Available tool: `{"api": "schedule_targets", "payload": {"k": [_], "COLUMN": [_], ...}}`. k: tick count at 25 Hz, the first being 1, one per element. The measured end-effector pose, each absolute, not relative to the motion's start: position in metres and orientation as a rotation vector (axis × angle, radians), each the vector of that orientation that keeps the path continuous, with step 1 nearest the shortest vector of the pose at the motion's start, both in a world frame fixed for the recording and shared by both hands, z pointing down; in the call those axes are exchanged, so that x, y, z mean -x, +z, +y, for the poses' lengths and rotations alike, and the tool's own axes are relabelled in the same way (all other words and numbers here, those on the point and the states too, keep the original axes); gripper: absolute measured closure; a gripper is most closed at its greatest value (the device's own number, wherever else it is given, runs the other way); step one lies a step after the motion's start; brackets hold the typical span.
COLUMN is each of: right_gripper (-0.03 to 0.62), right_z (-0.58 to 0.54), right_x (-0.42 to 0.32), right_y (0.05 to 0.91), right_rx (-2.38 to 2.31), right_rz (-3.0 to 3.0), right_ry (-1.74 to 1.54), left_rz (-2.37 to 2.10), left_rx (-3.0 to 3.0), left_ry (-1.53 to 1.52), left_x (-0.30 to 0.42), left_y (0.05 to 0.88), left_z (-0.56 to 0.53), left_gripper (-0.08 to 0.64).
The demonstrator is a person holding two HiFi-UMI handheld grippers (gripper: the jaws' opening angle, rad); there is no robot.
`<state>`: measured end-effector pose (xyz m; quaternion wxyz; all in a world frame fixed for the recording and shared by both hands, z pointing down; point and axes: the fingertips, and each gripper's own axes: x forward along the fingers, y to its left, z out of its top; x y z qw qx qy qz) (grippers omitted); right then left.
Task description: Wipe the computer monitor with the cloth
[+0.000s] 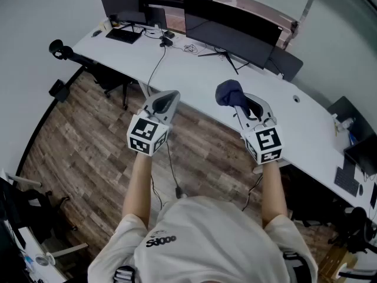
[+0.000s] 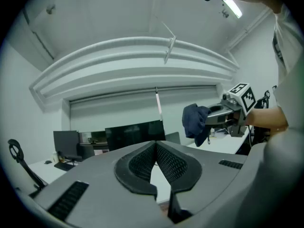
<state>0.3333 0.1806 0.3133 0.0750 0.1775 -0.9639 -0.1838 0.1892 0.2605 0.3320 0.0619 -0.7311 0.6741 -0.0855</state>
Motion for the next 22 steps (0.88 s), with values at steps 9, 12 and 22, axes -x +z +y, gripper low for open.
{"api": "schedule_targets", "payload": {"k": [9, 12, 22], "right_gripper": [0.529, 0.529, 0.529], "right_z": [0.194, 0.203, 0.18], "right_x": [-0.301, -0.285, -0.219], "right_y": [0.311, 0.316, 0.333], "right_rx": [-0.532, -0.528, -0.472], "right_rz": [-2.918, -2.907, -2.903], "right_ry": [-0.536, -0.55, -0.505], "left_rz": [2.053, 2.047, 2.172], "left_rx": [2.211, 2.215, 2.139], "left_ry": [-0.277, -0.296, -0.321], "left_x": [-0.151, -0.136, -0.06], "left_y": [0.336, 0.341, 0.364], "left_z": [0.27, 0.277, 0.255], "left_gripper": [0.543, 0.543, 0.545]}}
